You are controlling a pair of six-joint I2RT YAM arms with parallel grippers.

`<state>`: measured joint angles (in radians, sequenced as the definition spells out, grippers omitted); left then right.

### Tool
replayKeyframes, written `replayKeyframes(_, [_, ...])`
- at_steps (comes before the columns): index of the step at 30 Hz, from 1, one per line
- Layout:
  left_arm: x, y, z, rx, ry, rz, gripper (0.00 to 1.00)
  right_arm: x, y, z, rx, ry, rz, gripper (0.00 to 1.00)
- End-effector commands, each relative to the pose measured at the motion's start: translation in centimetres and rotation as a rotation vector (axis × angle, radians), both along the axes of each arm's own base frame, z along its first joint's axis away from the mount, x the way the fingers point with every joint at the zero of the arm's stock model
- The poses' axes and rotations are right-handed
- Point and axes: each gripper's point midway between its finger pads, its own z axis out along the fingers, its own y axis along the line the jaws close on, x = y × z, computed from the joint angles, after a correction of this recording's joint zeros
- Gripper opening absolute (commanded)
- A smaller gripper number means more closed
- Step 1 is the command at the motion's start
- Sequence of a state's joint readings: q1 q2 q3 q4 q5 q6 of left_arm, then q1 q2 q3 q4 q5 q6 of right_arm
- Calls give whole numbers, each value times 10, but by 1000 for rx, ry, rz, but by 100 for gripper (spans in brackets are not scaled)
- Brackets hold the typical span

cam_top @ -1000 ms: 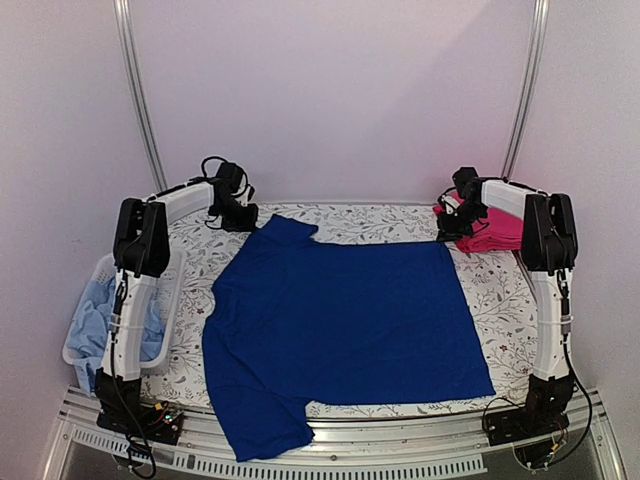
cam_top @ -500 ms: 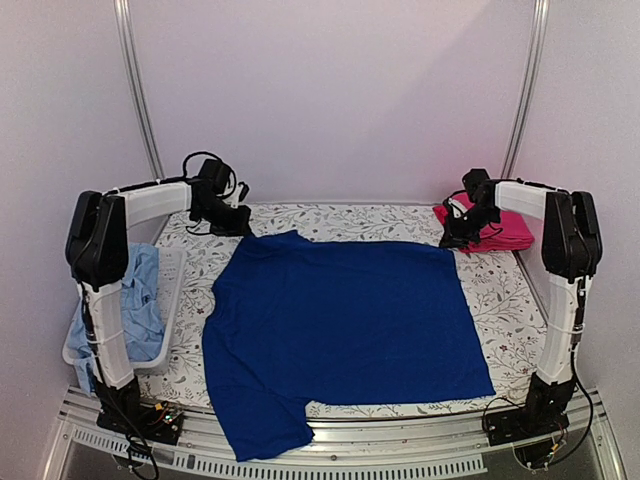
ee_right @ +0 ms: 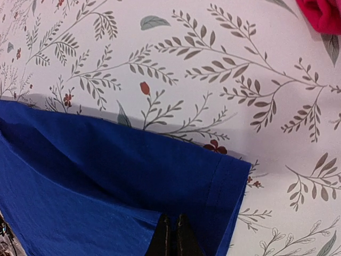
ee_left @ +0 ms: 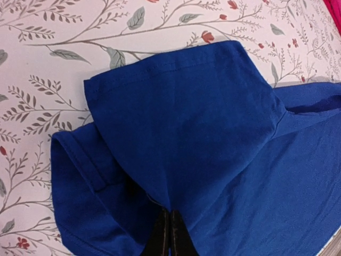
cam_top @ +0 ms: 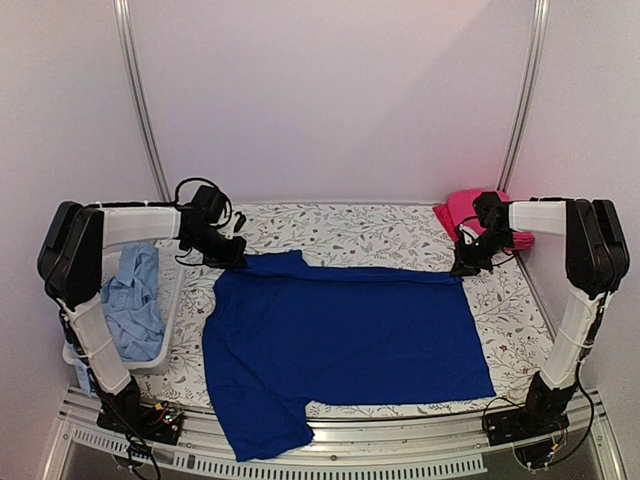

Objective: Fold and stack the mixed laundry pile
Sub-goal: Fold the flattened T-shirt at the center of the board.

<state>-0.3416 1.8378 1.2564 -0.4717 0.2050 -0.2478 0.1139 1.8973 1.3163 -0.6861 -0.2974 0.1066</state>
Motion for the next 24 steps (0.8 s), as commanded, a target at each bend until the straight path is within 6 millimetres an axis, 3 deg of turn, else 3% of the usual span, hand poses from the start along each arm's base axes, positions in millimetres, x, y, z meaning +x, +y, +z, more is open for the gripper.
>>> replayKeyframes(1, [-21, -12, -4, -22, 12, -13, 0, -12, -12, -2, -20, -5, -42, 0])
replayKeyframes(6, [-38, -9, -32, 13, 79, 31, 0, -15, -12, -20, -15, 24, -52, 0])
replayKeyframes(9, [-39, -8, -37, 16, 95, 55, 0, -11, -11, -25, -14, 35, -51, 0])
replayKeyframes(12, [-33, -9, -24, 5, 66, 67, 0, -2, -13, -17, -18, 19, -53, 0])
replayKeyframes(19, [-20, -5, 17, 13, -18, 66, 0, 20, -25, 22, -34, -55, -66, 0])
replayKeyframes(22, [-23, -4, 22, 12, -25, 57, 0, 15, -29, 27, -52, -62, -66, 0])
replayKeyframes(24, [-30, -5, 18, 4, -10, 49, 0, 8, -31, 20, -62, -47, -63, 0])
